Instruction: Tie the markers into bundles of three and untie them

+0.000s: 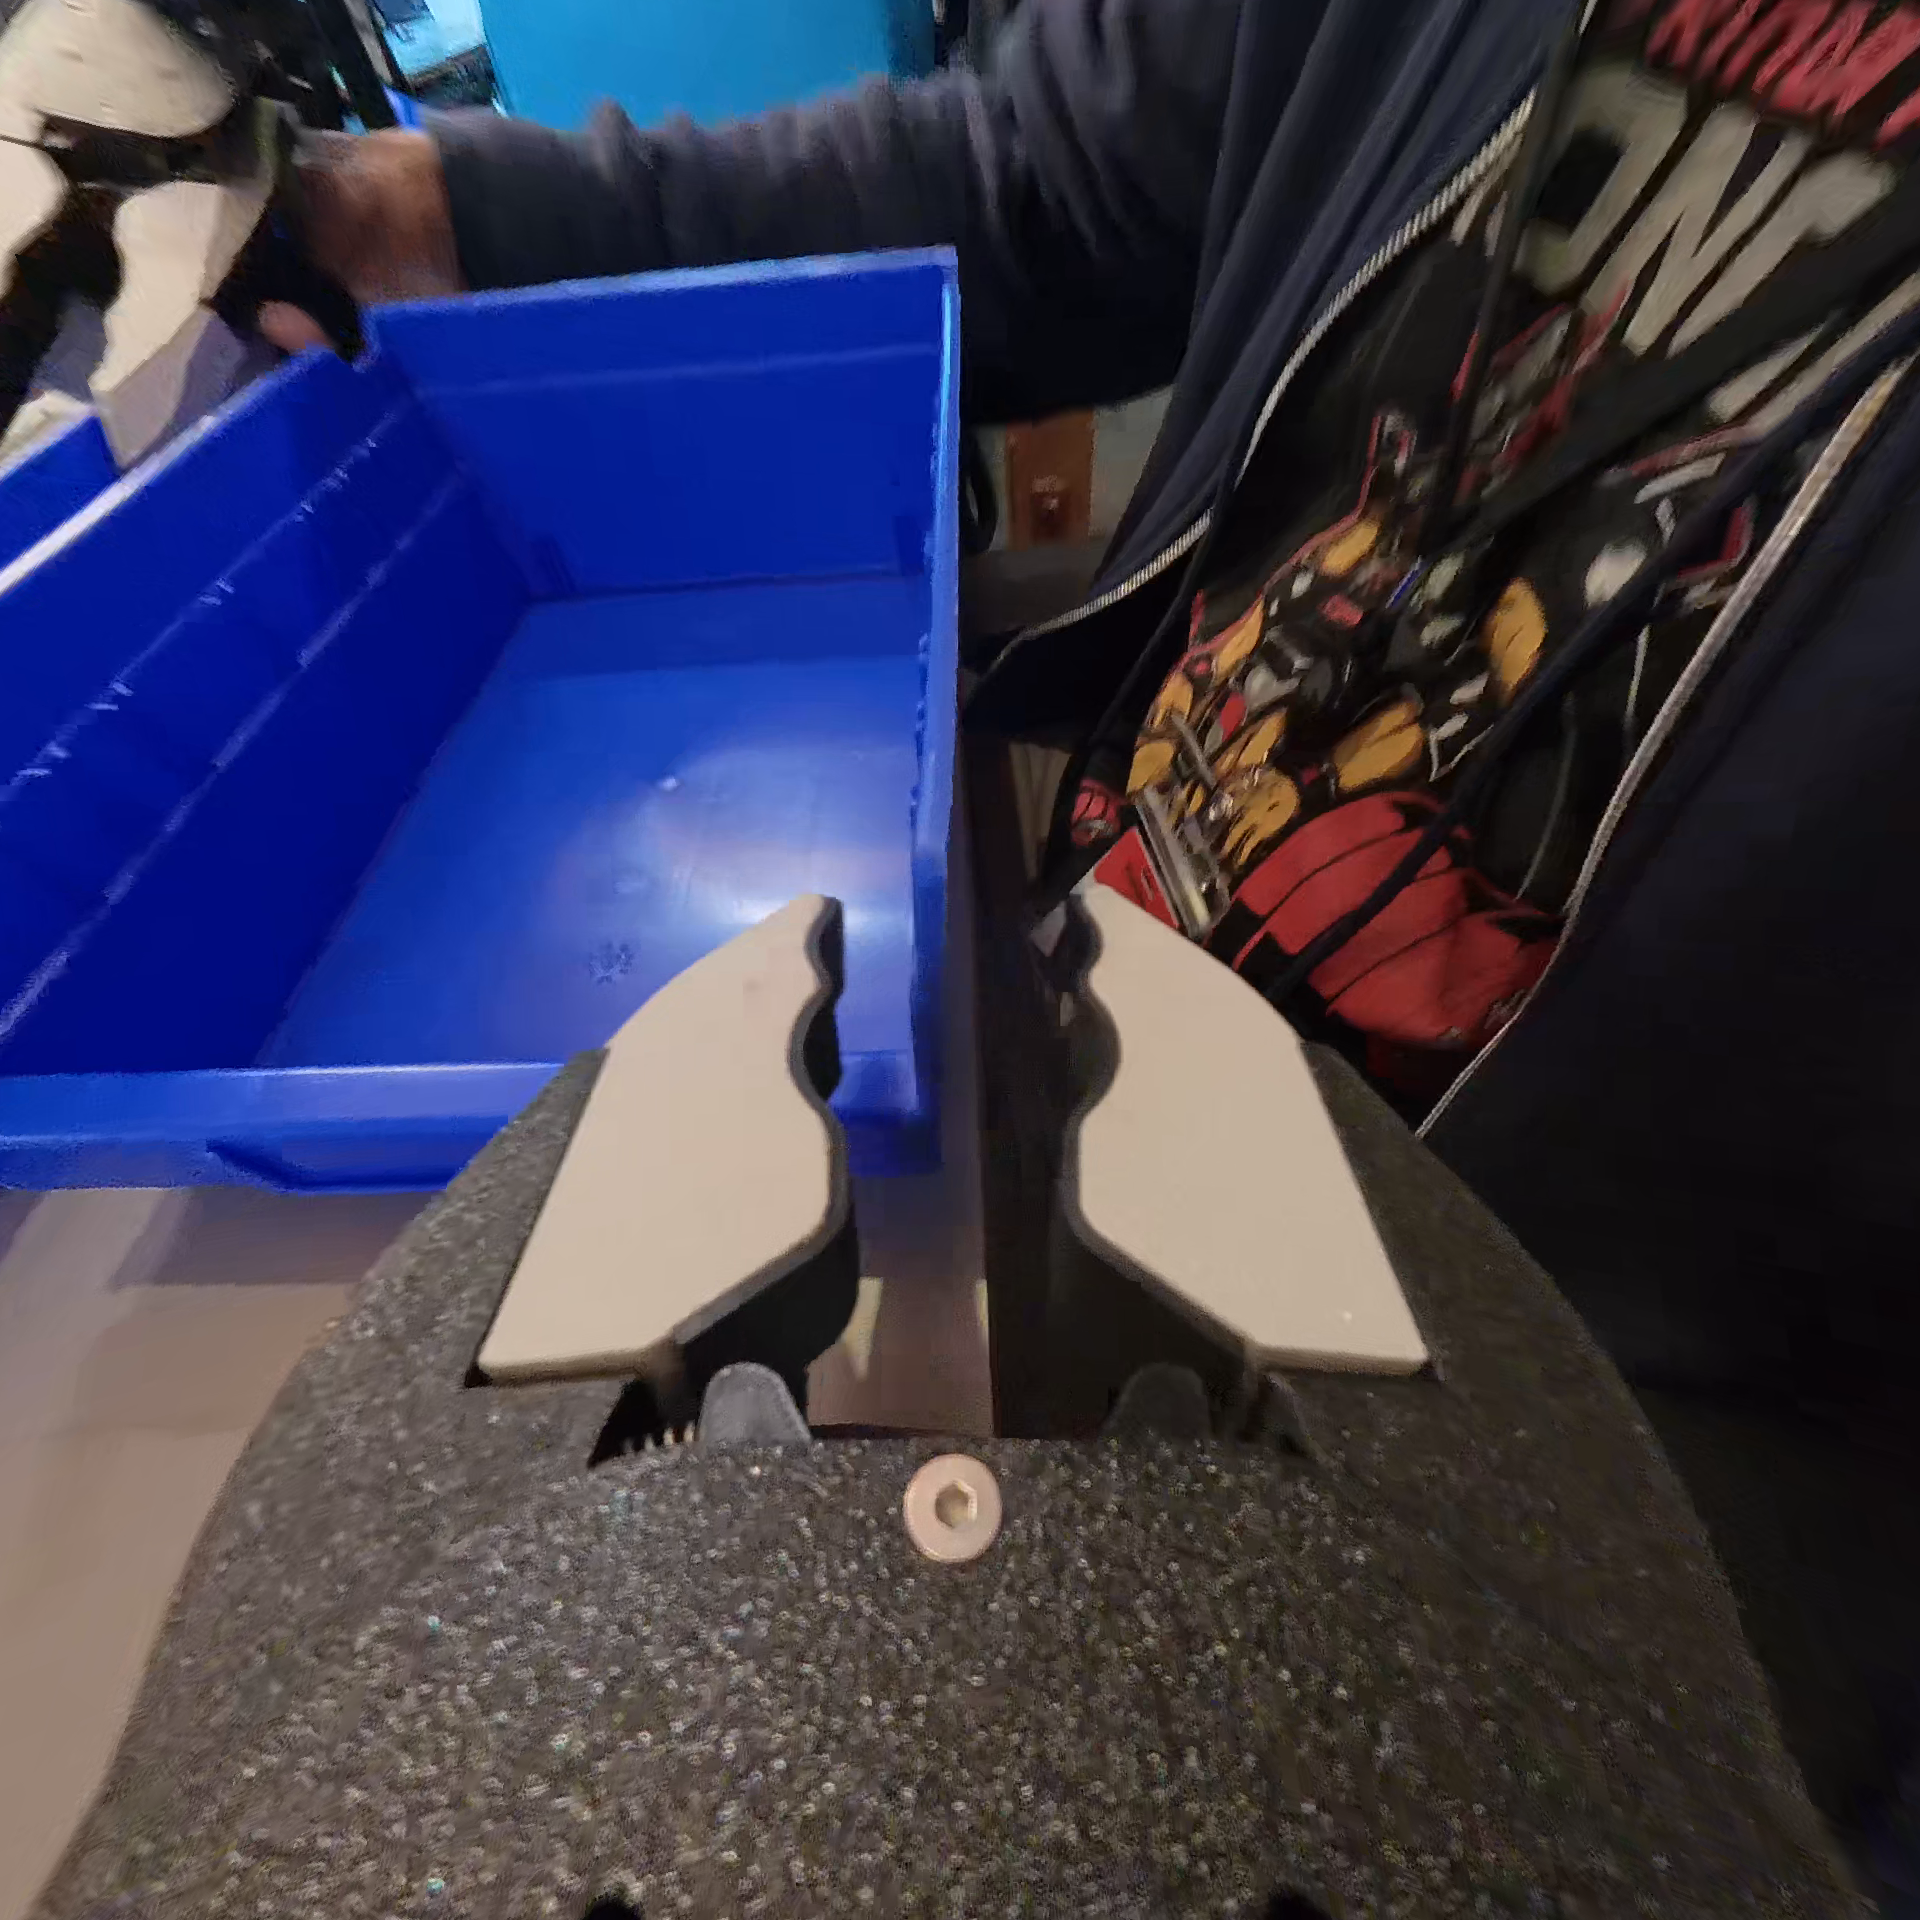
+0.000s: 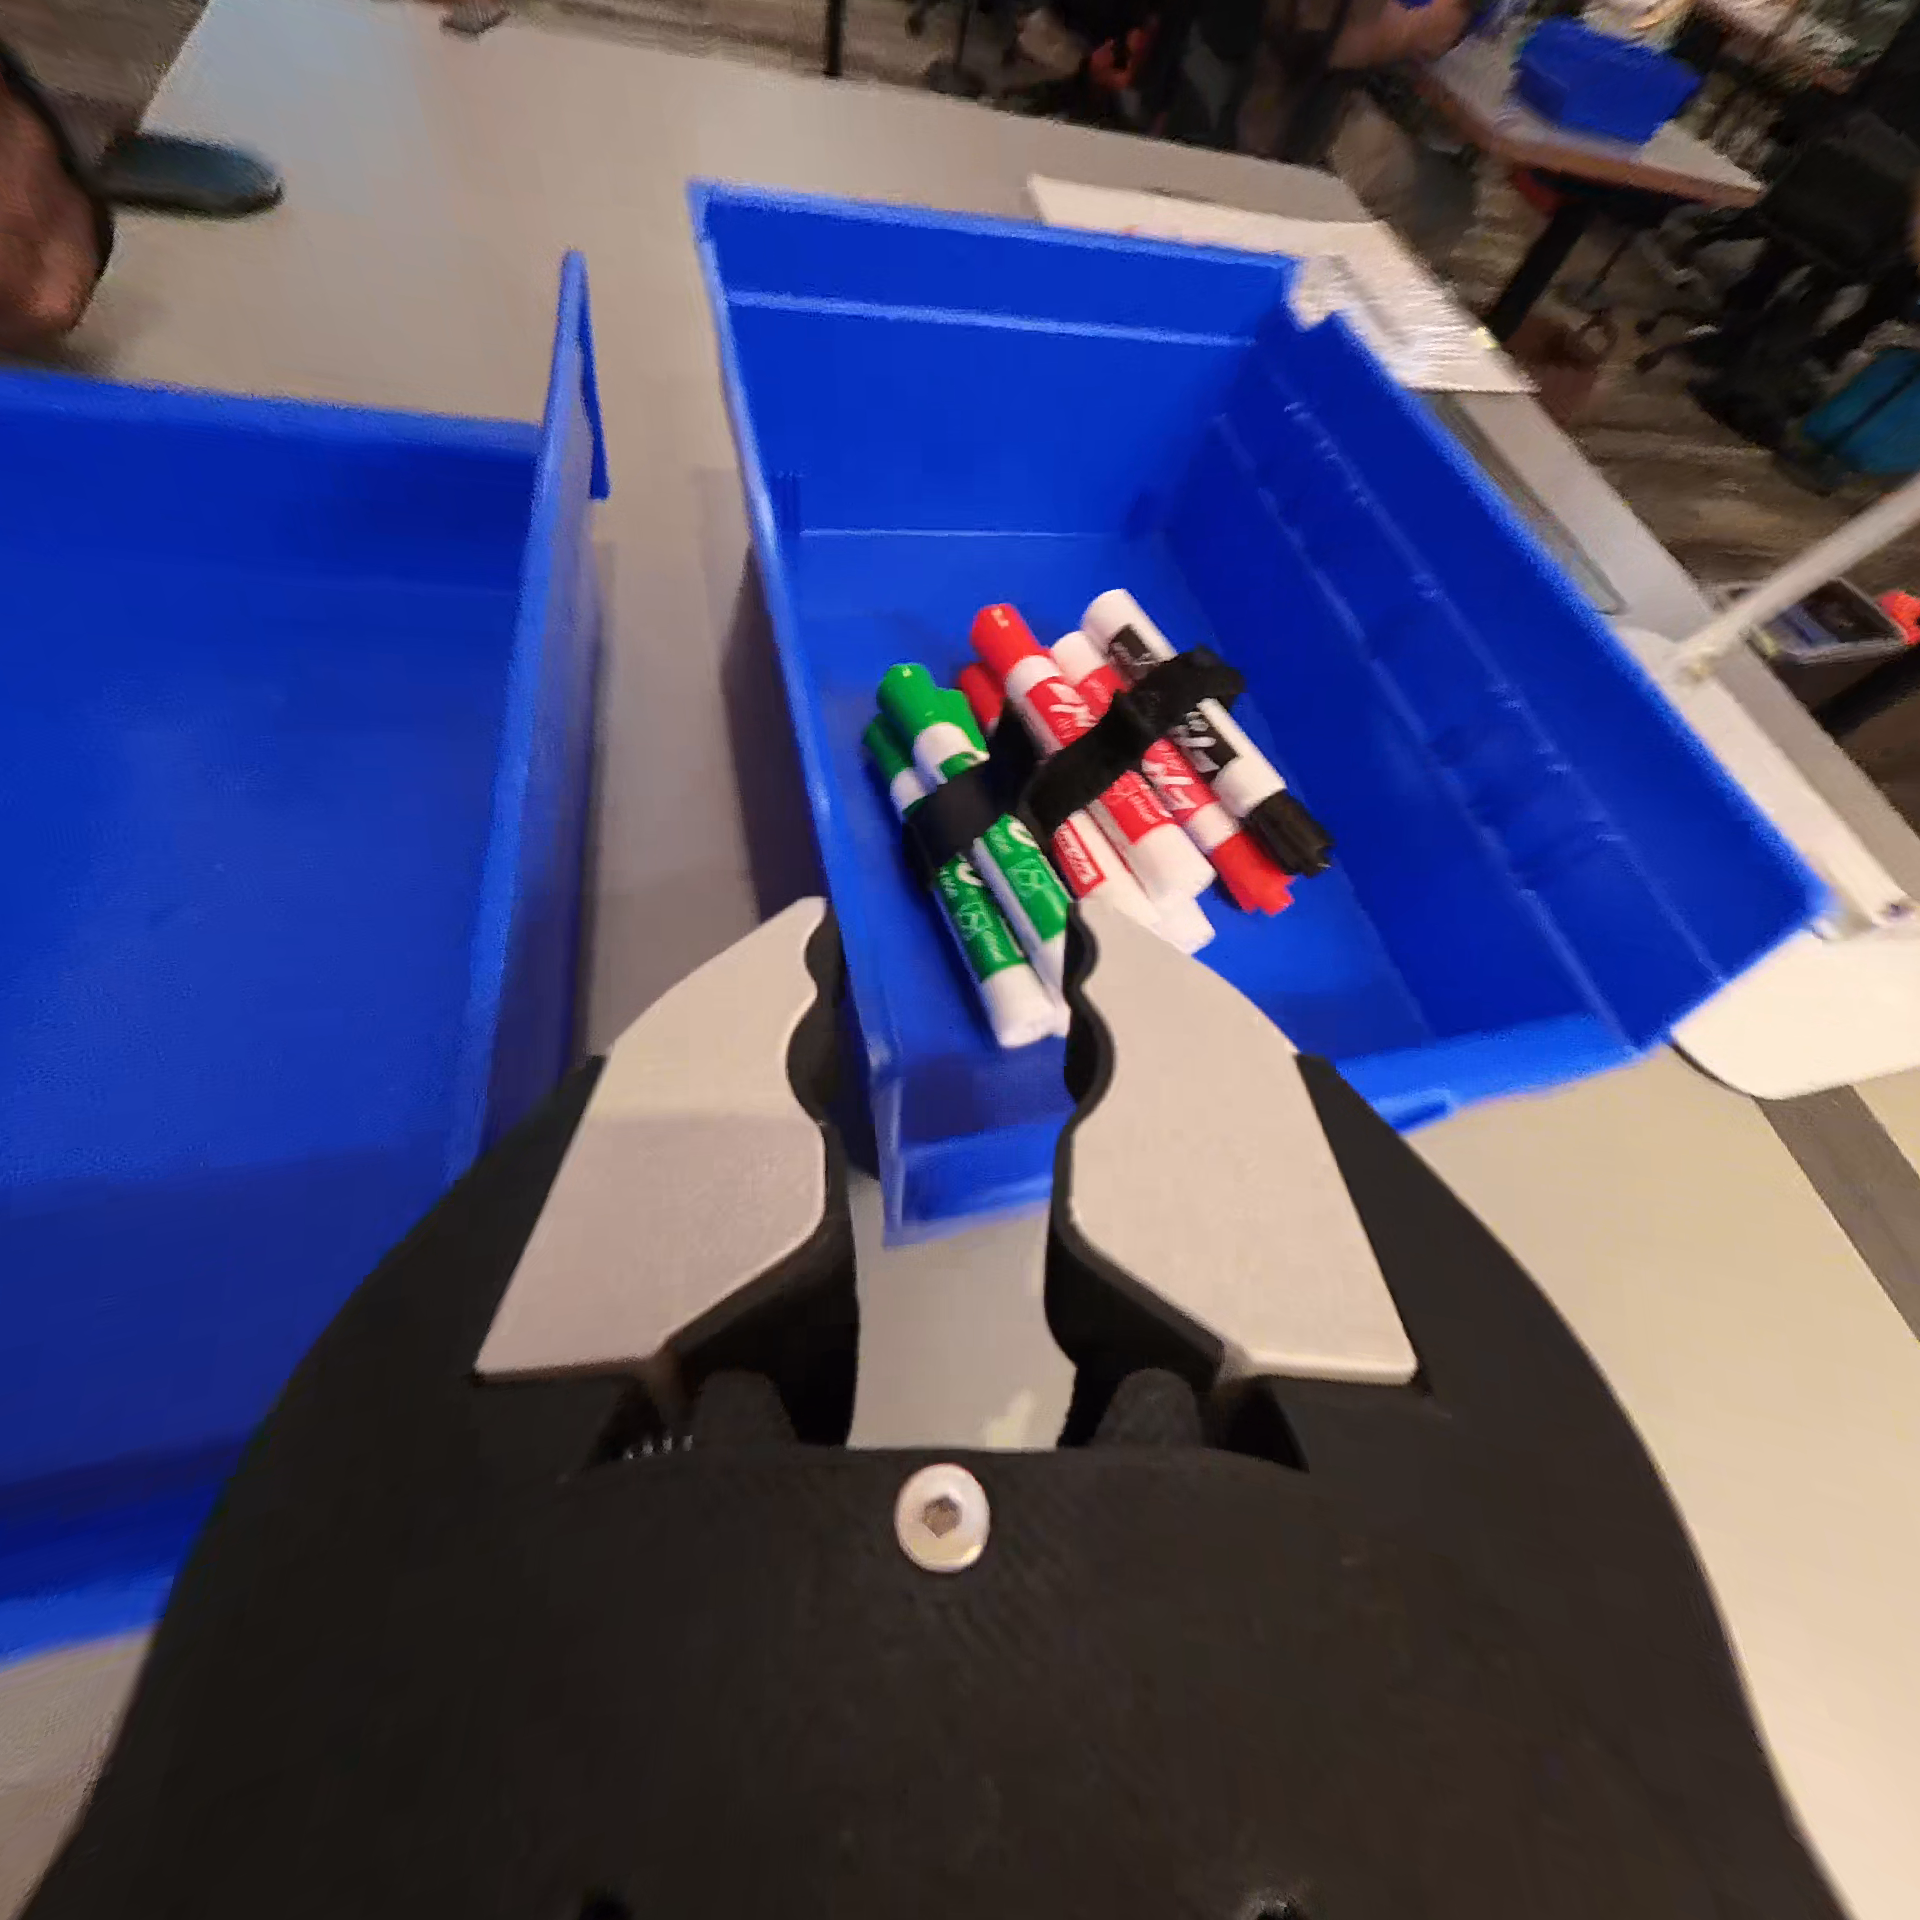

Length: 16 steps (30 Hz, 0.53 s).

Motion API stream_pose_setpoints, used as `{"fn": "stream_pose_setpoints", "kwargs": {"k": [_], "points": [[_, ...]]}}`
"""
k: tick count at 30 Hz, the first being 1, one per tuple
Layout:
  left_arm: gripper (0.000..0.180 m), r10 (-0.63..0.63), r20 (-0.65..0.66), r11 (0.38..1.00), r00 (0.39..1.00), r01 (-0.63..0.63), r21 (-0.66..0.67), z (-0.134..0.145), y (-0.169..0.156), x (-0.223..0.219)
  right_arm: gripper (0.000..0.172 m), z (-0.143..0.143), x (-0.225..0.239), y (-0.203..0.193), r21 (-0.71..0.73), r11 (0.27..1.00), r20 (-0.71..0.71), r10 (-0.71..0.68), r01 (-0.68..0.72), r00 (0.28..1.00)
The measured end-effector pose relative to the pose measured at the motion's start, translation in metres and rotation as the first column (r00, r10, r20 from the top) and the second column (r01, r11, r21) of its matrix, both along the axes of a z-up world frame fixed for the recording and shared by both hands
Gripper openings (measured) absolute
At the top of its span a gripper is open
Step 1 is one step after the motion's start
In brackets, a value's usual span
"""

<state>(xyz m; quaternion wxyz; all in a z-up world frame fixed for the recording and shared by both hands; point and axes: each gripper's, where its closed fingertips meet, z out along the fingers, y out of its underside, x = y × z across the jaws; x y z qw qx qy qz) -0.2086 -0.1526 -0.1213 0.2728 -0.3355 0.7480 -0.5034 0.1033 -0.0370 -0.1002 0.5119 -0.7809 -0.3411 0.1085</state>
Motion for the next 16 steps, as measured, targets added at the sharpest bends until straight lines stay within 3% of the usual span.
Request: {"fn": "stream_pose_setpoints", "kwargs": {"k": [4,7,9,11,13,16], "points": [[0.061,0.114,0.073,0.990,0.991,-0.108,-0.090,0.033,0.018,-0.002,0.048,0.033,0.043,-0.034,0.027,0.981,-0.060,-0.191,0.192,0.980],[0.070,0.292,0.075,0.947,0.954,-0.277,-0.165,0.058,0.055,0.009,0.050,0.048,0.074,-0.074,-0.045,0.942,-0.129,-0.337,0.334,0.933],[0.072,0.467,0.001,0.864,0.884,-0.456,-0.212,0.066,0.097,0.025,0.051,0.053,0.072,-0.105,-0.160,0.916,-0.217,-0.396,0.367,0.892],[0.075,0.631,-0.122,0.731,0.766,-0.639,-0.239,0.066,0.146,0.043,0.057,0.050,0.050,-0.133,-0.278,0.891,-0.263,-0.429,0.358,0.864],[0.080,0.700,-0.234,0.615,0.675,-0.736,-0.285,0.068,0.184,0.064,0.063,0.043,0.015,-0.155,-0.353,0.877,-0.257,-0.426,0.326,0.867],[0.086,0.731,-0.368,0.498,0.574,-0.818,-0.288,0.069,0.230,0.099,0.077,0.032,-0.041,-0.174,-0.423,0.869,-0.282,-0.395,0.256,0.874]]}}
